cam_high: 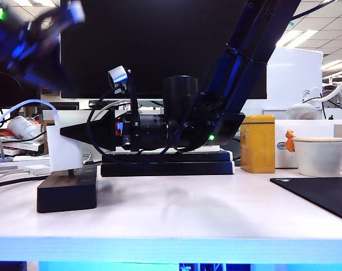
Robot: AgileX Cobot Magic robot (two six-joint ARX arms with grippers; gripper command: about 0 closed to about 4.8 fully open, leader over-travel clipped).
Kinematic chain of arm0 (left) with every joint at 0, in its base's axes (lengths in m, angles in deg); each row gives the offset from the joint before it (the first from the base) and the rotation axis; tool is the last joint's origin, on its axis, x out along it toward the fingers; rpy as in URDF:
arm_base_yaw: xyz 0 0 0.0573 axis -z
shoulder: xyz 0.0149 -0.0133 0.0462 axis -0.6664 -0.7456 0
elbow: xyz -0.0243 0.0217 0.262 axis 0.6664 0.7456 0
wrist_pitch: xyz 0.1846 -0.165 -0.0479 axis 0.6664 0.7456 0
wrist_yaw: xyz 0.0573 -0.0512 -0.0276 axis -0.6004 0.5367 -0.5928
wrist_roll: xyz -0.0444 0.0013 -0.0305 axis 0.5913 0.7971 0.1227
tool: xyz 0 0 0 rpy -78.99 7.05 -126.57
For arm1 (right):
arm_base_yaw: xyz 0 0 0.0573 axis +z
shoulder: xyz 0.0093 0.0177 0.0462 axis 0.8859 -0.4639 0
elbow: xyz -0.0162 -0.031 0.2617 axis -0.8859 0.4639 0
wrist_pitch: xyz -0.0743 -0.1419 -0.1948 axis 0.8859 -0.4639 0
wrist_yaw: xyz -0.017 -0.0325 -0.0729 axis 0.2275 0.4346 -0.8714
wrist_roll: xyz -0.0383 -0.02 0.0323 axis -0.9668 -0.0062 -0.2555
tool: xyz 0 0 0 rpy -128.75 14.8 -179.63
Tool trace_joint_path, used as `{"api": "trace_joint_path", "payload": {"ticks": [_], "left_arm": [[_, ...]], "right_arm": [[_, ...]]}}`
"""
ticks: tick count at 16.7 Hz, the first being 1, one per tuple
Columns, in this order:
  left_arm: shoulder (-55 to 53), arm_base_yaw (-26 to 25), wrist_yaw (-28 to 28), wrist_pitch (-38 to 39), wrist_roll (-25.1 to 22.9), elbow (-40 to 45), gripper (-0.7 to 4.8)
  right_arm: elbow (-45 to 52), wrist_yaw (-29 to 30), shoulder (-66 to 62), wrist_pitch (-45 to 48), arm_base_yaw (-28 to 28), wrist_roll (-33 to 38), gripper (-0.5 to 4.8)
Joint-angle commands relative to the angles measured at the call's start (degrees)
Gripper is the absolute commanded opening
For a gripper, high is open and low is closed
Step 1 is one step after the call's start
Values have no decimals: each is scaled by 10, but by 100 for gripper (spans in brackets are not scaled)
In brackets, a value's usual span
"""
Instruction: Plug the white charger into the left socket.
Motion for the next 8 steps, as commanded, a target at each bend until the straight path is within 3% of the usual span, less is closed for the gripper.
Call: {"api": "trace_joint_path", "payload": {"ticks": [1, 2, 6, 8], "left_arm": [[2, 2, 18, 33, 112, -31, -6], [2, 8, 16, 45, 141, -33, -6], [1, 30, -50, 84, 141, -33, -5], [0, 33, -68, 102, 166, -33, -6]], "right_arm": [[4, 0, -6, -33, 2, 5, 0], [4, 0, -6, -33, 2, 5, 0], [4, 0, -6, -33, 2, 5, 0], [4, 0, -6, -33, 2, 5, 0]]}}
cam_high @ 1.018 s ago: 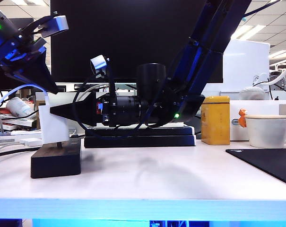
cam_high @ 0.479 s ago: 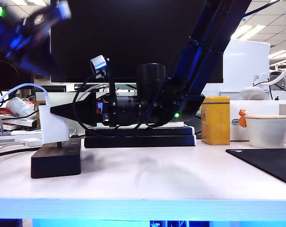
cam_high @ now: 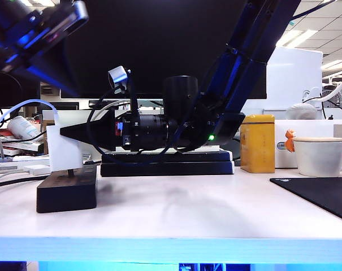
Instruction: Plug the white charger into the left socket.
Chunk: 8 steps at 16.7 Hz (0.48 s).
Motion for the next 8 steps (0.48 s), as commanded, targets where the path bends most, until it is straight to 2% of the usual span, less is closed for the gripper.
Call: {"api": "trace_joint_path", "payload": {"ticks": [1, 8], "left_arm": [[0, 2, -30, 21, 34, -2, -6], [-39, 2, -36, 21, 48, -2, -6]], "right_arm": [[4, 0, -6, -32, 2, 5, 0], [4, 0, -6, -32, 2, 7, 0]]}}
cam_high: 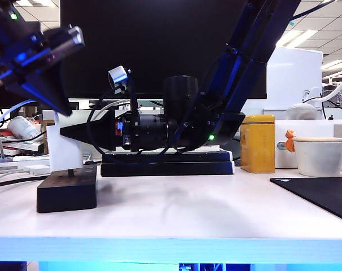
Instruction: Plug the white charger into the left socket.
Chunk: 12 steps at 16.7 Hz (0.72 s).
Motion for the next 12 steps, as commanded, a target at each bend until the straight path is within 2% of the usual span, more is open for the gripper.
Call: {"api": "trace_joint_path", "payload": {"ticks": [1, 12], "left_arm": [[-9, 0, -2, -2, 2, -2, -6], [-52, 2, -1, -2, -1, -2, -6]], "right_arm": [[4, 0, -6, -31, 2, 8, 0], [5, 2, -6, -51, 2, 20, 0]]}}
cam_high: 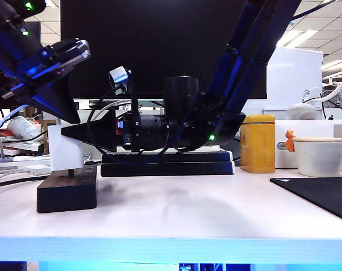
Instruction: Plug the white charger into the left socket.
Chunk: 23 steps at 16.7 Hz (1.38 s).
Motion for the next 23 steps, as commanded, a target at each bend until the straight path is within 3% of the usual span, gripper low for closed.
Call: {"api": "trace_joint_path", "payload": {"ticks": [1, 6, 15, 19, 21, 23], "left_arm": [[-7, 2, -4, 32, -3, 6, -6], [-7, 2, -4, 72, -29, 6, -6], [-7, 2, -4, 80, -30, 6, -6], [-7, 2, -4, 80, -31, 6, -6], [-7, 2, -3, 82, -31, 6, -6], [-7, 2, -2, 83, -31, 6, -6]], "right_arm": [[4, 3, -6, -55, 3, 7, 0], [4, 13, -6, -65, 3, 7, 0], [4, 13, -6, -103, 3, 7, 1], [4, 2, -6, -103, 2, 9, 70], [4, -5, -6, -103, 2, 9, 137], [4, -8, -6, -101, 1, 9, 149]]}}
